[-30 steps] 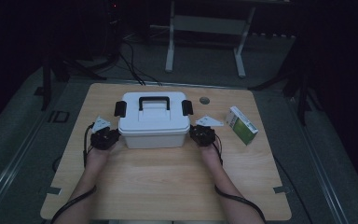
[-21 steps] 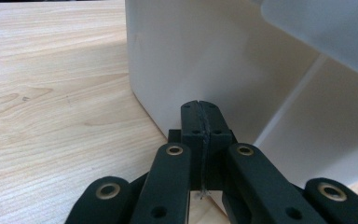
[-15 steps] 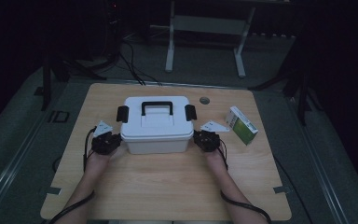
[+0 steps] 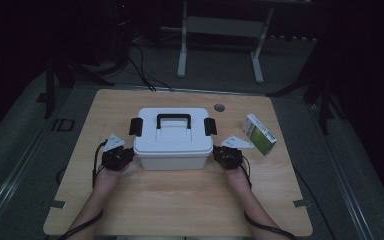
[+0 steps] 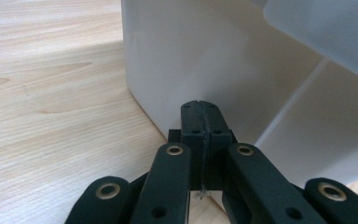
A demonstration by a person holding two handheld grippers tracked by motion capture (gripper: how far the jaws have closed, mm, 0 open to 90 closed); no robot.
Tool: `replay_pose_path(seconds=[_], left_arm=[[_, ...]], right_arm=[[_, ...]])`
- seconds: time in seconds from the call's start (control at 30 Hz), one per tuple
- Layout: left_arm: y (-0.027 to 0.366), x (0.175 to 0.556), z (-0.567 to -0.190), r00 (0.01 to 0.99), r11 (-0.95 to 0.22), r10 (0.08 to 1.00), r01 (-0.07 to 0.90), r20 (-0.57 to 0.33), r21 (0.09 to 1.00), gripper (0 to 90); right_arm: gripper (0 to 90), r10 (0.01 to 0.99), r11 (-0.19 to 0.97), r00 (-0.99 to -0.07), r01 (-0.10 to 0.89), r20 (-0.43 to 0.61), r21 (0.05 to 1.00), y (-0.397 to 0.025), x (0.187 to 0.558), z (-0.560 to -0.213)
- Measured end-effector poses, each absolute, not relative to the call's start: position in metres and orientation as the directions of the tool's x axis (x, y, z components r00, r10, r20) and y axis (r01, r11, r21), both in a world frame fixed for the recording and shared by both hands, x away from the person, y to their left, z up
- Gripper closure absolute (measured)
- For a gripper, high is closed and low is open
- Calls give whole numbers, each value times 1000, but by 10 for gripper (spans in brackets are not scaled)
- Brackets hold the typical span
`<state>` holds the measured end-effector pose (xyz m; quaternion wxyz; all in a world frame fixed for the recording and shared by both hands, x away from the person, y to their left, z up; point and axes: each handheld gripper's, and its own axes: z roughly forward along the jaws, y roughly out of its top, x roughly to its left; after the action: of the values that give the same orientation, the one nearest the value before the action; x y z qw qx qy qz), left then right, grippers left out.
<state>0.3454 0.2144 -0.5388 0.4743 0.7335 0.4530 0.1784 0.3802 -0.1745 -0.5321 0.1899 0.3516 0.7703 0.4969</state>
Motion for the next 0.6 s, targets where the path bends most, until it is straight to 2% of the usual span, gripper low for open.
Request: replay_pose_path(seconds=[0.6], left_arm=[[195, 321, -539, 567, -155, 803, 495, -183, 855, 900]], right_arm=[[900, 729, 260, -682, 361, 63, 896, -199, 349, -531]])
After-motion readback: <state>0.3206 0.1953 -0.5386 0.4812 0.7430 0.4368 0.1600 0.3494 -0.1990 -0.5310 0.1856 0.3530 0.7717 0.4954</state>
